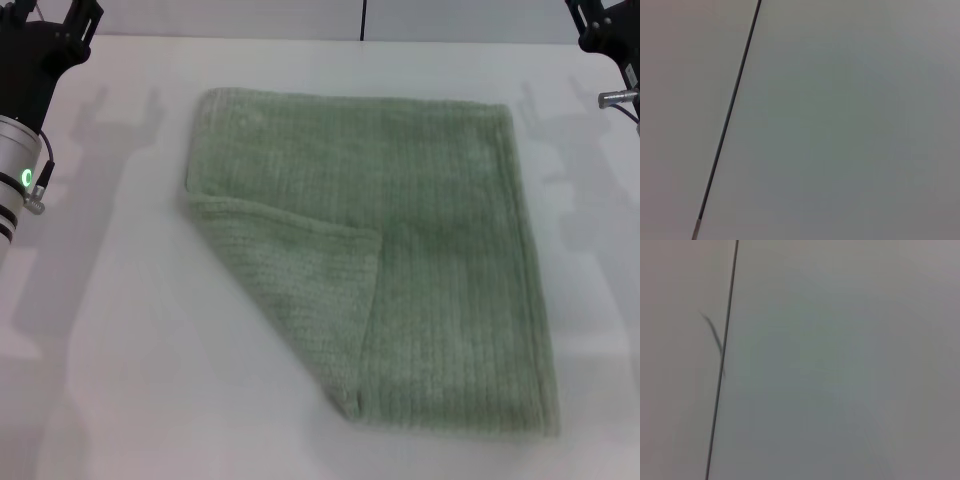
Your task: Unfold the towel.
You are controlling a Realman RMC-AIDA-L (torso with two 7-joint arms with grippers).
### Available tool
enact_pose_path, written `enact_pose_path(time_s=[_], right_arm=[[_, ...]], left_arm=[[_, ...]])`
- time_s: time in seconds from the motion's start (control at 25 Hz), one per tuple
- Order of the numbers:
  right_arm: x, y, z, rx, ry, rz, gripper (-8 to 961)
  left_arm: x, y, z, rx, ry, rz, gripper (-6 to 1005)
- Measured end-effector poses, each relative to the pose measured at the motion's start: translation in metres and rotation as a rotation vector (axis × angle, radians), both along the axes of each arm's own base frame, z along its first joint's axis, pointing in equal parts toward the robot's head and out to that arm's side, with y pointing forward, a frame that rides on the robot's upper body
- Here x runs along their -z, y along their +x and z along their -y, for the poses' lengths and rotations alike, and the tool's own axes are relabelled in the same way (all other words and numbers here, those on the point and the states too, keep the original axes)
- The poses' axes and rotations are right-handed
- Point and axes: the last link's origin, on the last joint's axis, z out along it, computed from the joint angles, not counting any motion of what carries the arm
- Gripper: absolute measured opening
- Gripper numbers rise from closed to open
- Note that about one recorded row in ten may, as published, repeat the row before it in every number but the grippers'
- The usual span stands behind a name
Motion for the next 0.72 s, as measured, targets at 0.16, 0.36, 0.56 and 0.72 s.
enact_pose_path(time_s=[0.16, 0.36, 0.56, 0.72], right_arm=[[-0.0006, -0.0008, -0.0001, -0.004, 0.004, -0.002, 632], [-0.0008, -0.0005, 0.0001, -0.003, 0.005, -0.002, 608], [-0.0023, -0.0004, -0.0006, 0.000, 0.013, -0.009, 583], [-0.0018, -0.0021, -0.0026, -0.001, 0.009, -0.008, 564]], left_arm=[[0.0001, -0.0002, -0.0001, -0.001, -0.001, -0.001, 739], [-0.0004, -0.0009, 0.0004, -0.004, 0.002, 0.001, 740], [-0.0012, -0.0001, -0.0004, -0.001, 0.006, -0.001, 740], [-0.0020, 0.0005, -0.0012, 0.001, 0.009, -0.002, 740]])
